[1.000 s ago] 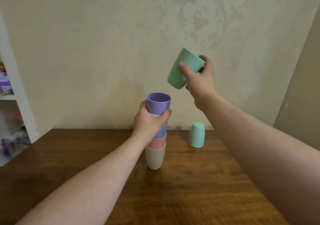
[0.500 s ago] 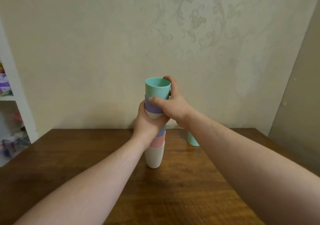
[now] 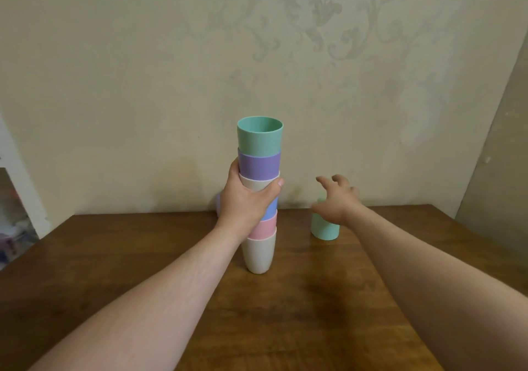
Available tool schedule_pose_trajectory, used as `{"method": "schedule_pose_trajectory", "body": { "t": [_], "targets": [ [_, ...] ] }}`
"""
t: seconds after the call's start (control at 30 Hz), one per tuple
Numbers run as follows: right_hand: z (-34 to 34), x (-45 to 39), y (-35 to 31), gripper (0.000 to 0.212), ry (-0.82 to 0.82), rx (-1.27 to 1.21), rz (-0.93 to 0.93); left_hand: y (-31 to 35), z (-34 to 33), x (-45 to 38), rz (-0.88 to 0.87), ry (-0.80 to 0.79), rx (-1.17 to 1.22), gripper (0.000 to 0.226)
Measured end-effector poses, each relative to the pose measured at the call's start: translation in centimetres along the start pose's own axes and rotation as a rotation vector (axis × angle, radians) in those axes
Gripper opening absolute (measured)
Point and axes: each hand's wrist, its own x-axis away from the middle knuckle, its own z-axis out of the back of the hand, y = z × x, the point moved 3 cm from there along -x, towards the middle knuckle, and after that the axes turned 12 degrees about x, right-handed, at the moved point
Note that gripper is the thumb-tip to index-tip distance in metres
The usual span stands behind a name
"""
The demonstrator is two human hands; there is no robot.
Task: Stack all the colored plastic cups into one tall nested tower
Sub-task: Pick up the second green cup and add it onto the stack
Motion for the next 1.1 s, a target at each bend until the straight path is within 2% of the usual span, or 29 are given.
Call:
{"method": "schedule_pose_trajectory", "body": {
  "t": [0.07, 0.13, 0.27, 0.4, 0.57, 0.7, 0.8, 0.87, 0.93, 1.03, 1.1],
  "targets": [
    [-2.7, -0.5, 1.2, 0.085, -0.089, 0.161, 0.036, -0.3, 0.1, -0.2, -0.003, -0.002, 0.003, 0.076],
    [-4.7, -0.8, 1.9, 0.085, -0.088, 0.174, 0.08, -0.5, 0.1, -0.2, 0.002, -0.006, 0.01, 0.077],
    [-5.4, 0.1, 1.7, 0.081, 0.049, 0.111, 0.105, -0.4, 0.2, -0.2, -0.004, -0.012, 0.011, 0.082],
    [-5.0, 2.0, 1.1, 0.067, 0.083, -0.094, 0.023, -0.2, 0.3, -0.1, 0.006, -0.017, -0.024, 0.08],
    [-7.8, 4.9, 1.9, 0.078, 0.013, -0.133, -0.076, 0.7, 0.6, 0.7, 0.009, -0.024, -0.079, 0.073],
    [-8.8, 6.9, 1.6, 0.097, -0.007, -0.12, -0.08, 1.3, 1.0, 1.9, 0.017, -0.022, -0.086, 0.074],
    [-9.8, 8.7, 1.6, 0.091, 0.017, -0.293, -0.131, 1.6, 1.3, 2.7, 0.025, -0.025, -0.039, 0.083],
    [-10.0, 10.0, 2.2, 0.071, 0.146, -0.516, -0.175, 1.7, 1.4, 3.0, 0.035, -0.04, -0.022, 0.084],
    [-9.6, 11.0, 2.9, 0.054, 0.258, -0.703, -0.224, 2.0, 1.6, 2.8, 0.033, -0.037, -0.04, 0.073],
    [-9.1, 11.7, 3.5, 0.073, 0.234, -0.792, -0.272, 2.6, 1.9, 2.2, 0.029, -0.039, -0.08, 0.05],
    [-9.1, 11.6, 3.6, 0.081, 0.191, -0.768, -0.28, 3.1, 1.9, 1.8, 0.044, -0.068, -0.09, 0.056]
  ]
}}
